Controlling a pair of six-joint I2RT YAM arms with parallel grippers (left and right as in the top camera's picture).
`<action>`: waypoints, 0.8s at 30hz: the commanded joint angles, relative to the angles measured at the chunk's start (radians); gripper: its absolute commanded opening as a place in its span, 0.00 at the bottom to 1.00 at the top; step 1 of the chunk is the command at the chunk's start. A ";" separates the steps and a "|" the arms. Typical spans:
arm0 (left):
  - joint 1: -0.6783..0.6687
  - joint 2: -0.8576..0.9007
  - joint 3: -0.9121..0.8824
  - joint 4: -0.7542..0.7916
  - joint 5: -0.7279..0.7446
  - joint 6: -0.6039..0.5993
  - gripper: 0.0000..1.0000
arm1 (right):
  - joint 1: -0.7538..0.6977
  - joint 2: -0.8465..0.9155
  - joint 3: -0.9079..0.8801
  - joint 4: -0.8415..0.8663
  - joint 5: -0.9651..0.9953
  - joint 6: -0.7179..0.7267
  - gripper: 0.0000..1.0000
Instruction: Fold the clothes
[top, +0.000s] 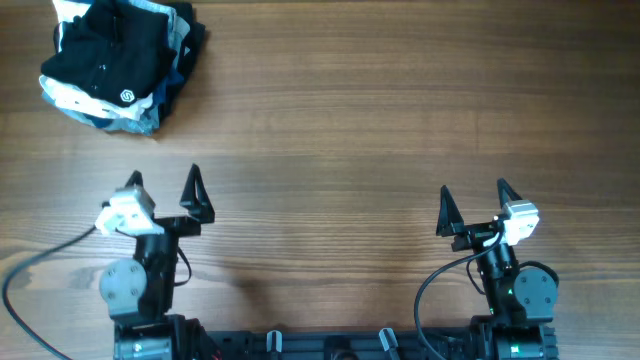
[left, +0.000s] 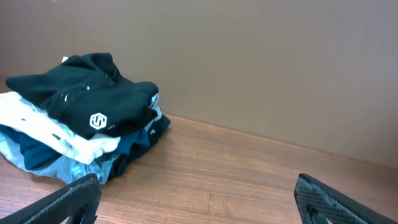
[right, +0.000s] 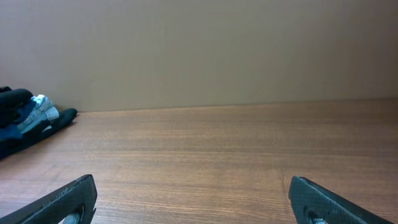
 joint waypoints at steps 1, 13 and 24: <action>0.007 -0.144 -0.075 0.009 0.008 -0.016 1.00 | 0.005 -0.011 -0.003 0.003 0.014 0.017 1.00; 0.007 -0.268 -0.110 0.090 0.007 -0.015 1.00 | 0.005 -0.011 -0.003 0.003 0.014 0.017 1.00; 0.007 -0.268 -0.148 0.130 0.000 -0.016 1.00 | 0.005 -0.011 -0.003 0.003 0.014 0.017 1.00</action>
